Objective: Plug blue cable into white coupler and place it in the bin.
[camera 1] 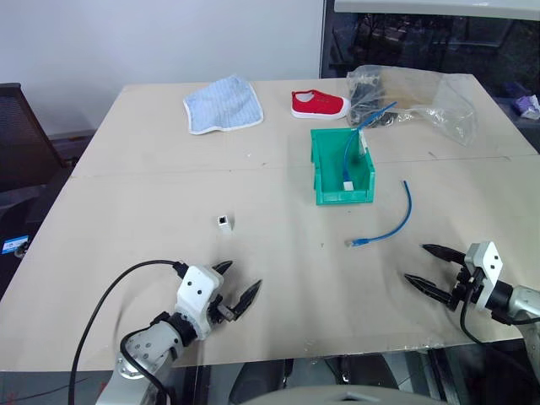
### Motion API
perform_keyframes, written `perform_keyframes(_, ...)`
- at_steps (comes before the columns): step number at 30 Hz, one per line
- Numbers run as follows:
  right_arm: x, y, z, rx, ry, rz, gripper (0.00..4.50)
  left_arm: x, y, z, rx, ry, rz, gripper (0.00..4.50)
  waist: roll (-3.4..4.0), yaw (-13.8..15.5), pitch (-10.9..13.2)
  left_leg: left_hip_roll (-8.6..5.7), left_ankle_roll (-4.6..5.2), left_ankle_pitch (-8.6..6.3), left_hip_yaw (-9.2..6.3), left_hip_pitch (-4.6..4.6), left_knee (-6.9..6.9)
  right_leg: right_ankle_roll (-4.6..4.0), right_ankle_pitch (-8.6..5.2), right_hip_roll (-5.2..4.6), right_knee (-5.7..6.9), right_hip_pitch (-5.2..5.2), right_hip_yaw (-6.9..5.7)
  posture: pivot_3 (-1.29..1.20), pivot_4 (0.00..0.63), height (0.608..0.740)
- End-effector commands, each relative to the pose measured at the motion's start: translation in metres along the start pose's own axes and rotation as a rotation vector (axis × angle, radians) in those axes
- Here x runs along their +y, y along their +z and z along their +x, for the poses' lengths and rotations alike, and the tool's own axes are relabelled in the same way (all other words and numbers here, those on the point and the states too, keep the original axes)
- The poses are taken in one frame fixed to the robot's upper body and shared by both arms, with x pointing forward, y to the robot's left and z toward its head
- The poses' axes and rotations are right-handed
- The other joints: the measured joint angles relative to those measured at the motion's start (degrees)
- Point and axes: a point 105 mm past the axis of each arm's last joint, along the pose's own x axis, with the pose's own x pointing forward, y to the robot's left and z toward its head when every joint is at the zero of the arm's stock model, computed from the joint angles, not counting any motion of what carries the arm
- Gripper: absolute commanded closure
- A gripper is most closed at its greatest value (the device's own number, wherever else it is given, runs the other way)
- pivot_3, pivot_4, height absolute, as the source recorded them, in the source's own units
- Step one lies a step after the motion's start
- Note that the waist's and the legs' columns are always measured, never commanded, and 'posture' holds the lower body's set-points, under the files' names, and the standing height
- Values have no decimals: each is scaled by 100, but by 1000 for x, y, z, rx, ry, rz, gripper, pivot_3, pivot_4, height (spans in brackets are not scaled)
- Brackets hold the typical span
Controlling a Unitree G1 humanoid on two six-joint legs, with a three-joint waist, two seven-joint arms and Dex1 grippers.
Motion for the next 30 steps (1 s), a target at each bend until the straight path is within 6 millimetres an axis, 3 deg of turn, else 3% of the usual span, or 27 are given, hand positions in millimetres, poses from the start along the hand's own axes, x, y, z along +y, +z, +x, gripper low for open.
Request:
perform_keyframes(1, 2, 1, -3, 11, 9, -12, 89, -4, -2, -1, 13, -34, -27, 352, 0, 0, 0, 0, 0, 0, 0, 0, 0, 0, 0, 0, 0, 0, 0, 0, 150, 740)
perform_keyframes(21, 1, 4, -3, 13, -6, -47, 89, -4, 5, 4, -8, -90, -27, 352, -1, 14, 1, 0, 0, 0, -1, -4, 1, 0, 0, 0, -4, 0, -4, 0, 150, 740)
perform_keyframes(25, 2, 23, 8, -19, 46, -96, 89, -4, 10, 6, -15, -118, 15, 352, 3, 8, 4, 0, -1, 0, -1, -3, 1, 0, 0, 0, -4, 0, -3, 0, 150, 740)
perform_keyframes(30, 8, 47, 36, -28, 172, -175, 89, -5, 31, 13, -44, -238, 119, 352, 6, -1, 19, 2, 4, 3, -1, -3, 3, -1, 1, 4, -3, 0, -6, 0, 150, 740)
